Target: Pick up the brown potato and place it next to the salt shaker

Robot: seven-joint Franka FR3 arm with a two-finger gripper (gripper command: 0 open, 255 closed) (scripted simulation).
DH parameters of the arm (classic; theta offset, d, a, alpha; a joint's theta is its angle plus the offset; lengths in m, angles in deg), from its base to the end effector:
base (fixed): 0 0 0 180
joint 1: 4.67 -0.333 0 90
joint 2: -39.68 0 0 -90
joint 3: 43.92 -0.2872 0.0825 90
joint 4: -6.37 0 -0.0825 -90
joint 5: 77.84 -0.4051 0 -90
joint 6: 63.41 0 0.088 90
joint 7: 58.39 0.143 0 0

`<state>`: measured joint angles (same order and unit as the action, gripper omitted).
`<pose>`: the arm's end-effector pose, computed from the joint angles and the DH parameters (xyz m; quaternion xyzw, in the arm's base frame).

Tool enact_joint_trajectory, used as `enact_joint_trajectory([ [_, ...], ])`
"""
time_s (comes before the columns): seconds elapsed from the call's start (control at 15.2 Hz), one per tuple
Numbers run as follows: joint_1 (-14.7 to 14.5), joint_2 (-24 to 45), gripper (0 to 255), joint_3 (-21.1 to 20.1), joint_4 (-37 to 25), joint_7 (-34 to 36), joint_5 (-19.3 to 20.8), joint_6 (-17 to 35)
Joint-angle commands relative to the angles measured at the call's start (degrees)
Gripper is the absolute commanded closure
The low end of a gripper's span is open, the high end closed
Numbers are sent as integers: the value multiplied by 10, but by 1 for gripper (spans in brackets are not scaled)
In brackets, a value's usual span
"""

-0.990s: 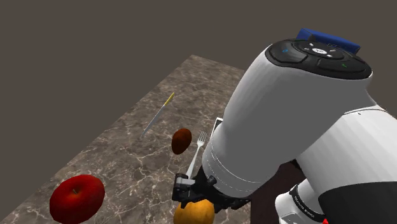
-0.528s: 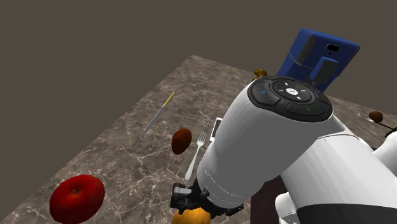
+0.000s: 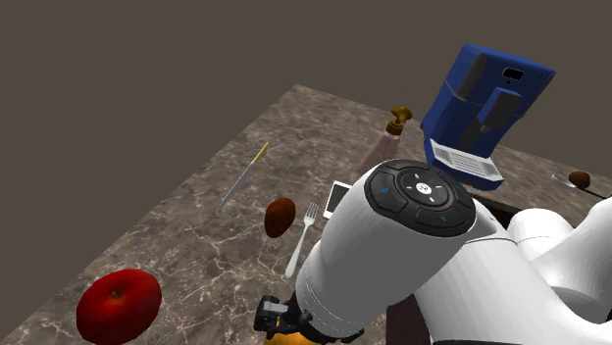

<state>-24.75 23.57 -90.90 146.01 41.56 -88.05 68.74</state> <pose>0.1979 0.4496 0.3055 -0.9378 0.3435 -0.0384 0.0330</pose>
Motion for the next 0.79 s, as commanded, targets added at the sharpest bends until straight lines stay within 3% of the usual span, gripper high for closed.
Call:
enact_joint_trajectory([
  [0.0, 4, 14, 255, -7, 15, 5, 7, 16],
  [0.2, 12, 35, 255, -19, 26, 18, 22, 43],
  [0.66, 12, 35, 255, -18, 26, 19, 23, 43],
  [0.73, 12, 37, 0, -19, 25, 20, 23, 44],
])
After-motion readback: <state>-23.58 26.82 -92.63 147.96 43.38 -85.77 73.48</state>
